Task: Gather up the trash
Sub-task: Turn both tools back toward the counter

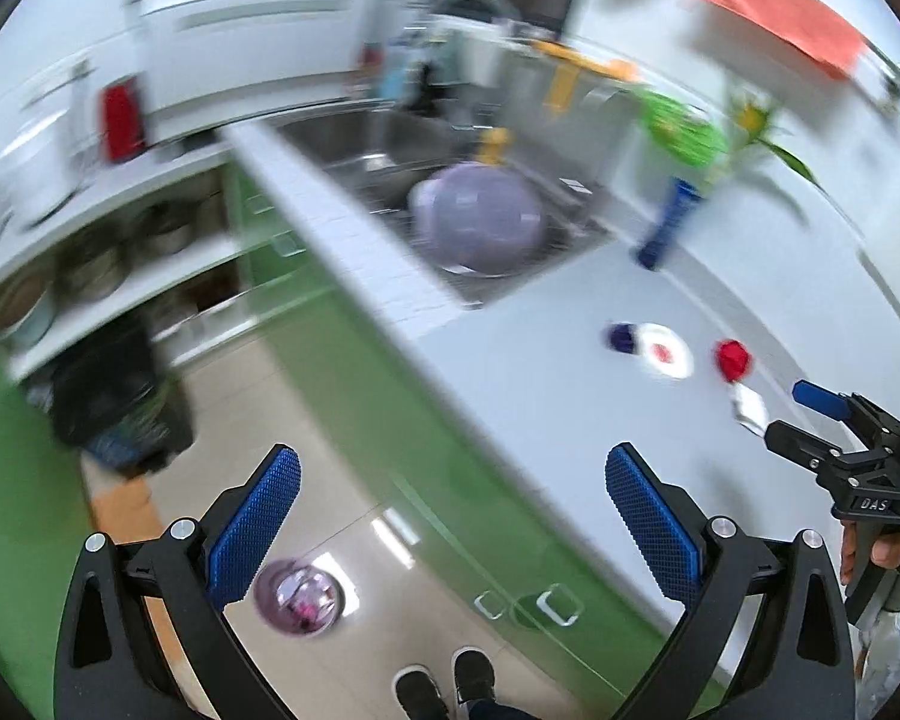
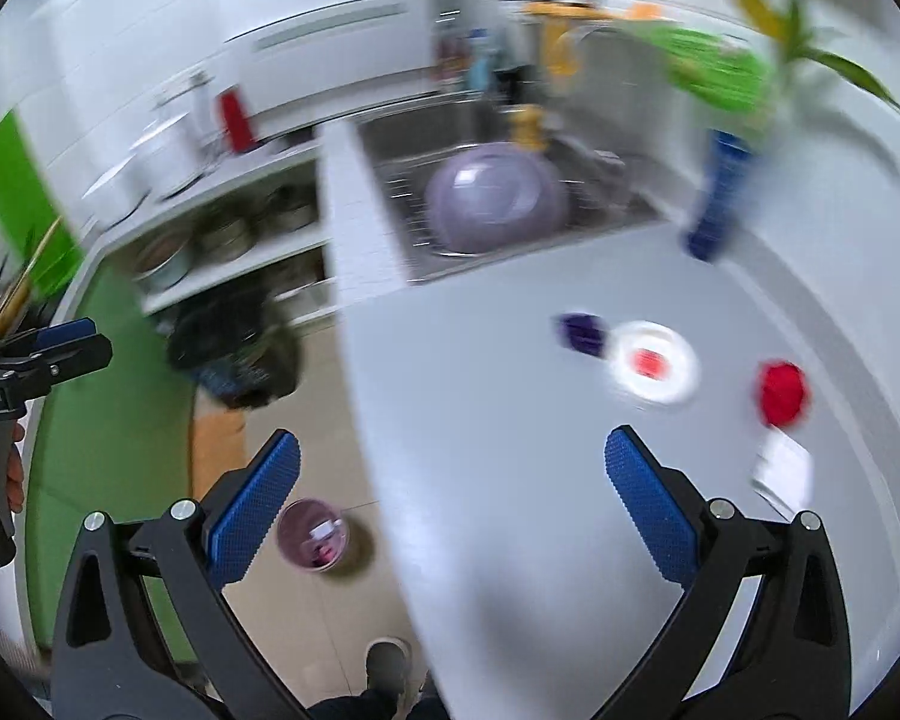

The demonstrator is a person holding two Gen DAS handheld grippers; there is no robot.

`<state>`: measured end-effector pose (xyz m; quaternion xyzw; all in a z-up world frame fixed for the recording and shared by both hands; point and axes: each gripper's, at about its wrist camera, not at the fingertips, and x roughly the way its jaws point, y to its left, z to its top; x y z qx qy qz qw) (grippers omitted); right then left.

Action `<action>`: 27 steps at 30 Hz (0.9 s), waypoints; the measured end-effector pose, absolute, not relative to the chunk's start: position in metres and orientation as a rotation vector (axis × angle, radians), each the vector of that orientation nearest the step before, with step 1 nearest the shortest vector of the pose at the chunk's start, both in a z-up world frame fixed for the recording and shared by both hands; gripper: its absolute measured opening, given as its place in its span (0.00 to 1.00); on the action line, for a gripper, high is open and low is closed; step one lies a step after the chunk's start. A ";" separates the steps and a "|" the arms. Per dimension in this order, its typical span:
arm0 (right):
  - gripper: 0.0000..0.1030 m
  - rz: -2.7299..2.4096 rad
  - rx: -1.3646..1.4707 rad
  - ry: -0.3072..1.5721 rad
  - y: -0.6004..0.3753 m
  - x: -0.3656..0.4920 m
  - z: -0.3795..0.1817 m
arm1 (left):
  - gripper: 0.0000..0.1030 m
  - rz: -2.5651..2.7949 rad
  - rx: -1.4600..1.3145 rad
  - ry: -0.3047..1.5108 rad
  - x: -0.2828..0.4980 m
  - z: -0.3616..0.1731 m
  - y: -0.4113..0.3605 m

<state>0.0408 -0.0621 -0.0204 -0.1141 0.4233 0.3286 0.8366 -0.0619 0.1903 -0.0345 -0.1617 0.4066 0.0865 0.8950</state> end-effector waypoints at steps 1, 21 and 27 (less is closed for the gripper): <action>0.97 0.666 -0.230 0.895 -0.075 0.043 -0.020 | 0.95 0.155 -0.324 0.845 -0.054 -0.034 0.183; 0.97 0.230 -0.012 0.980 -0.254 0.119 -0.062 | 0.95 -0.186 -0.112 0.949 0.096 -0.056 0.032; 0.97 0.225 -0.058 1.054 -0.258 0.183 -0.105 | 0.95 -0.157 -0.144 0.976 0.126 -0.075 0.026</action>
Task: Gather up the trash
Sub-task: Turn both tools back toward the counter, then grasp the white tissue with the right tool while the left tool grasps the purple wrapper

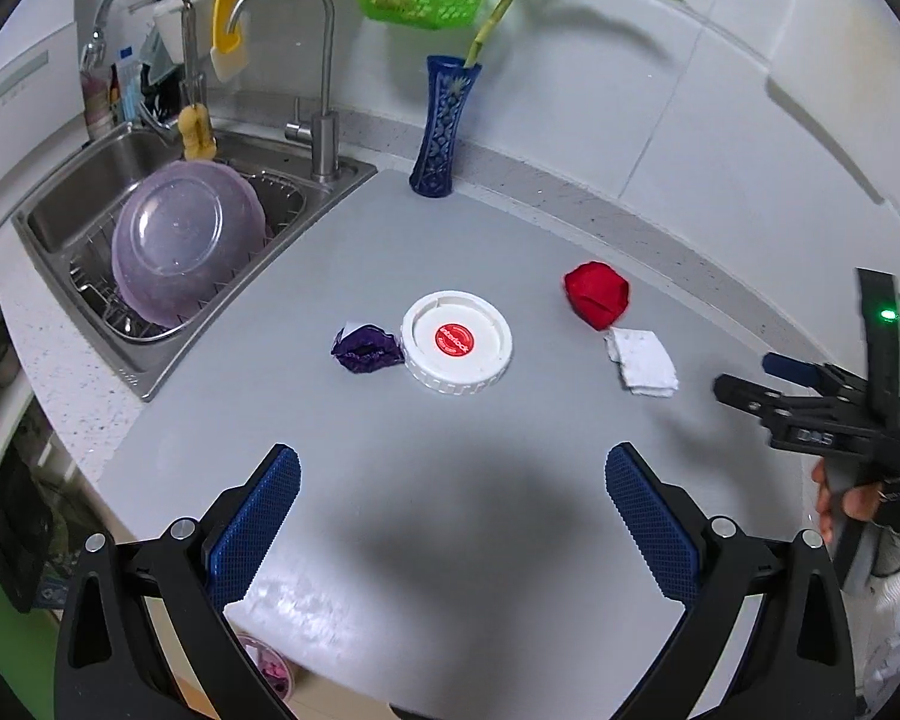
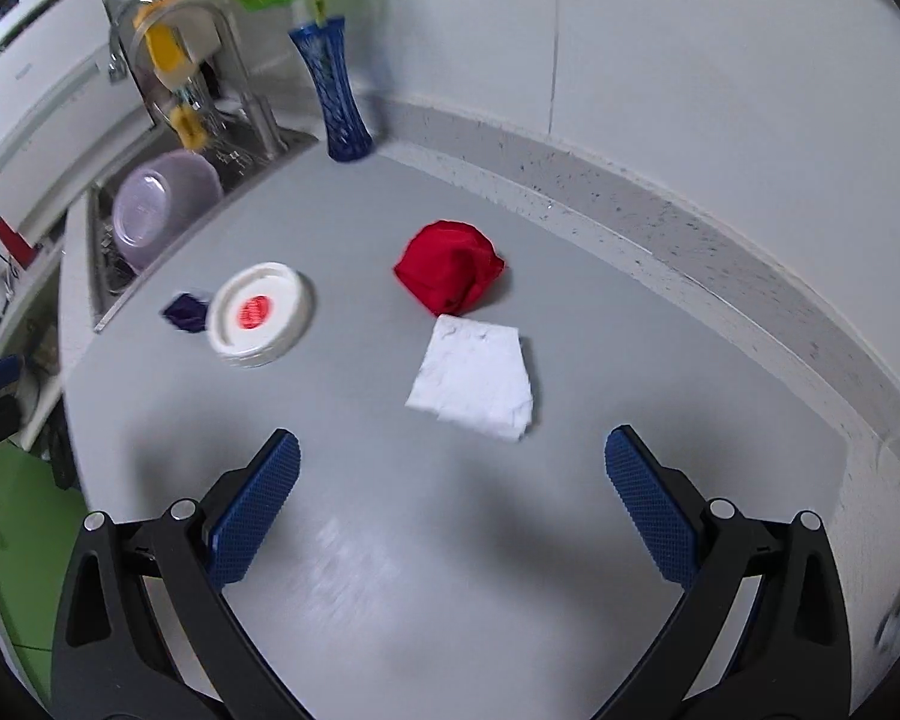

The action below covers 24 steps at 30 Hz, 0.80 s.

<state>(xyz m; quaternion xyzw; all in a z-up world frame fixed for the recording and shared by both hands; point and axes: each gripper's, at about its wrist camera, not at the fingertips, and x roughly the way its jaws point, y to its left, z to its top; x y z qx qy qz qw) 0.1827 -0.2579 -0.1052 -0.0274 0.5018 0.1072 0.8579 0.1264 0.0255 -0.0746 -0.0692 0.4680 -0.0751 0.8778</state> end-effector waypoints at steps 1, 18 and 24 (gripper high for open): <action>0.97 0.227 -0.066 1.065 -0.257 0.192 -0.112 | 0.95 -0.151 -0.148 0.983 0.131 -0.078 0.026; 0.68 0.236 -0.167 1.260 -0.239 0.260 -0.198 | 0.95 -0.098 -0.173 1.037 0.175 -0.112 0.040; 0.50 0.237 -0.169 1.250 -0.240 0.259 -0.195 | 0.95 -0.099 -0.180 1.047 0.184 -0.121 0.043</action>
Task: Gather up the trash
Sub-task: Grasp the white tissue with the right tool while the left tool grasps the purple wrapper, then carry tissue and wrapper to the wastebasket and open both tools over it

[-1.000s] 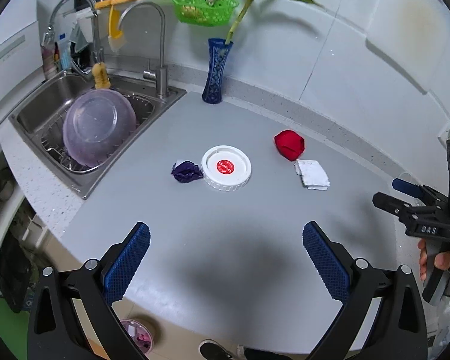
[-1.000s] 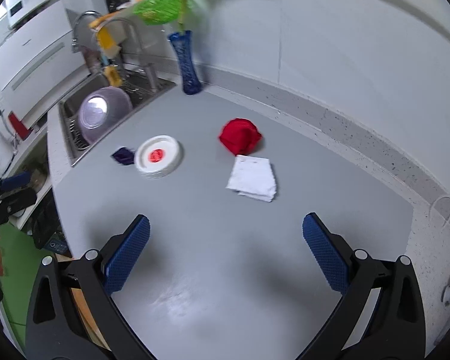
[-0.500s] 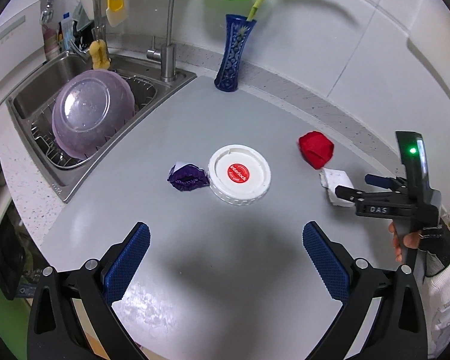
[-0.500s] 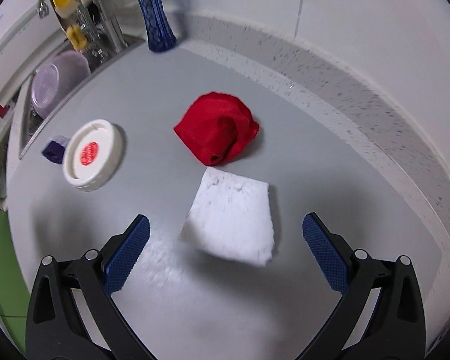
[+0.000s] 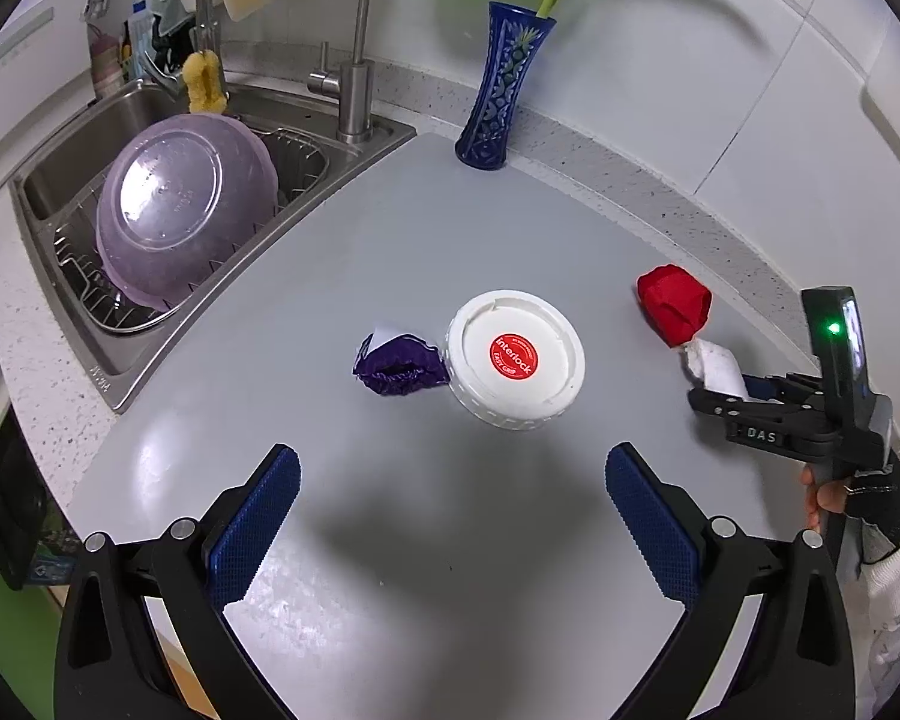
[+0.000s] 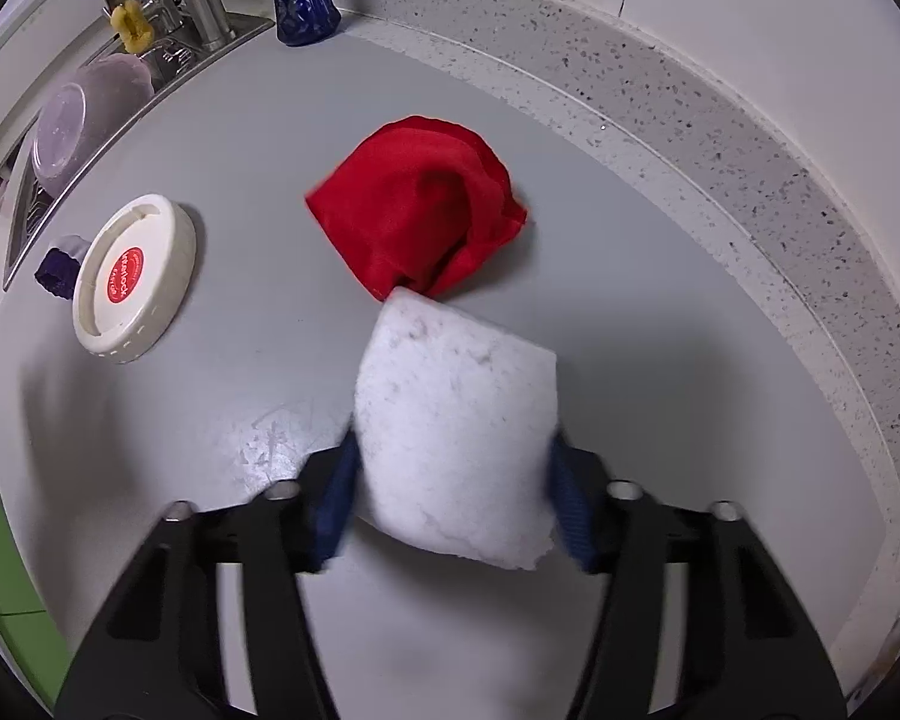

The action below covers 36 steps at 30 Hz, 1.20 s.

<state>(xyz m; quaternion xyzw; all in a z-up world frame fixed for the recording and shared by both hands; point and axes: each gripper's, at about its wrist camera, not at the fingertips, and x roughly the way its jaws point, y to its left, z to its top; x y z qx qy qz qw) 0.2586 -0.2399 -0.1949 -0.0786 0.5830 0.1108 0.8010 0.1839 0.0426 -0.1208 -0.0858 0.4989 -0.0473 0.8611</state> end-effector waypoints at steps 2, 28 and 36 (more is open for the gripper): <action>0.50 0.243 -0.169 1.244 -0.241 0.257 -0.190 | 0.95 -0.099 -0.179 1.051 0.187 -0.124 0.044; 0.50 0.261 -0.115 1.159 -0.264 0.204 -0.128 | 0.48 -0.098 -0.240 1.172 0.262 -0.191 0.072; 0.50 0.271 -0.112 1.139 -0.263 0.195 -0.119 | 0.23 -0.099 -0.223 1.136 0.253 -0.180 0.066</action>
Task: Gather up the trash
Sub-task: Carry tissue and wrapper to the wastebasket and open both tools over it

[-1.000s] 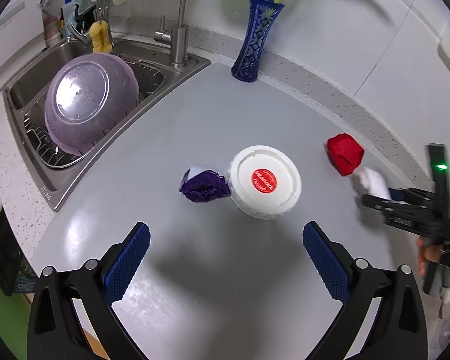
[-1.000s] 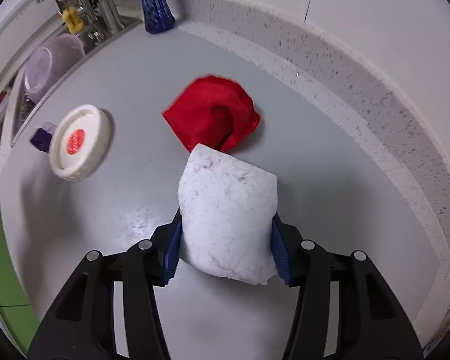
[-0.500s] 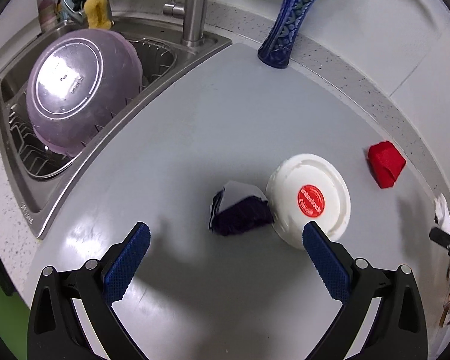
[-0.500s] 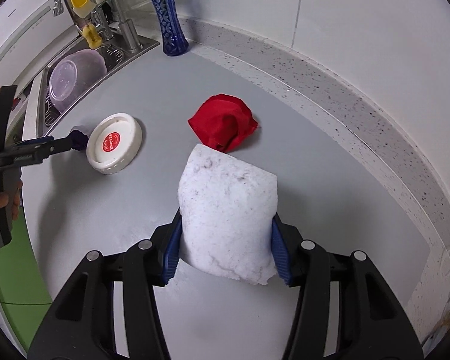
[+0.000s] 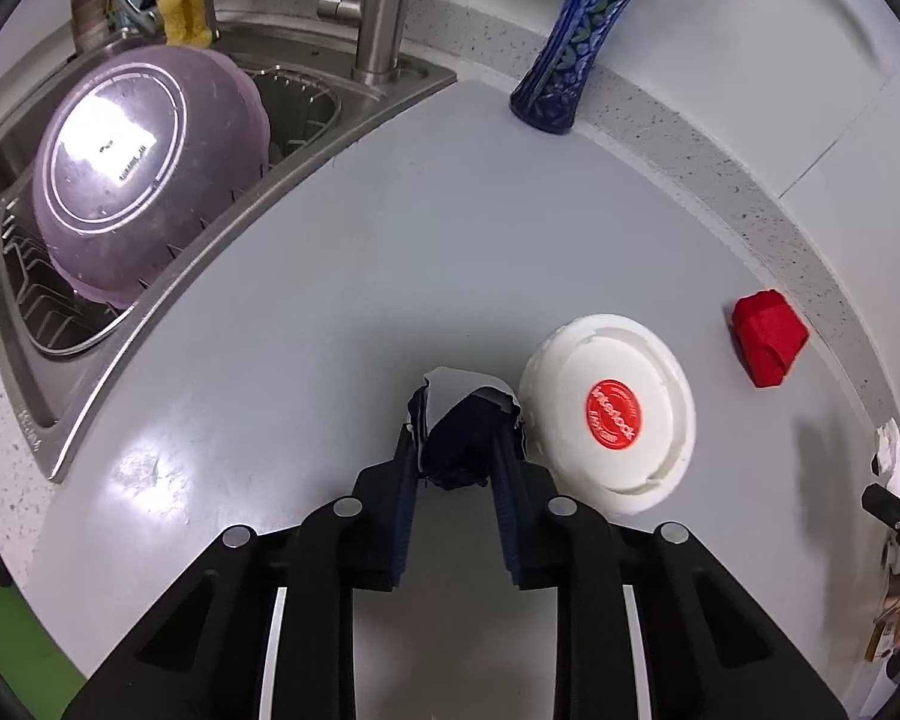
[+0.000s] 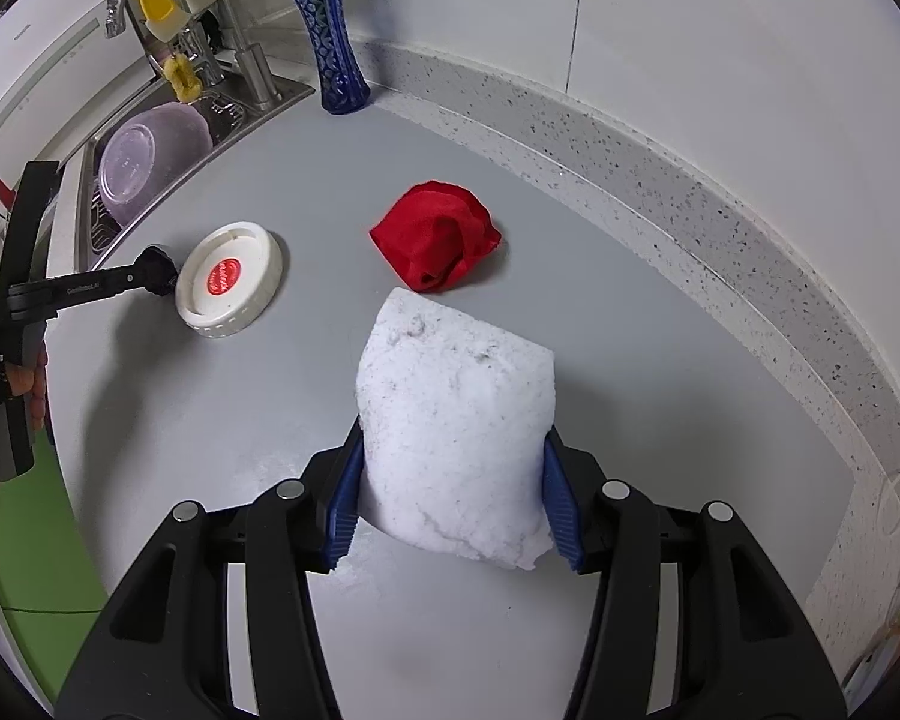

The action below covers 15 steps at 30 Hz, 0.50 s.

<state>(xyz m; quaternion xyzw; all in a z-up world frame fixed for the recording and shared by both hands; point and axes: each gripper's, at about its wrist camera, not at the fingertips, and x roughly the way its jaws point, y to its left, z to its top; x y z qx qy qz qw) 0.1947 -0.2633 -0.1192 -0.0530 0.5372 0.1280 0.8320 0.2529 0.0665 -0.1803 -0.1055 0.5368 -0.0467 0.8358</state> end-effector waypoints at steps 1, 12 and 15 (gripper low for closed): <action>0.50 0.275 -0.114 1.135 -0.262 0.194 -0.117 | 0.23 -0.098 -0.221 1.128 0.250 -0.176 0.067; 0.50 0.467 -0.212 1.030 -0.196 0.157 -0.063 | 0.23 -0.033 -0.215 1.022 0.129 -0.095 0.079; 0.50 0.555 -0.245 0.993 -0.162 0.137 -0.048 | 0.23 0.020 -0.234 0.994 0.078 -0.073 0.097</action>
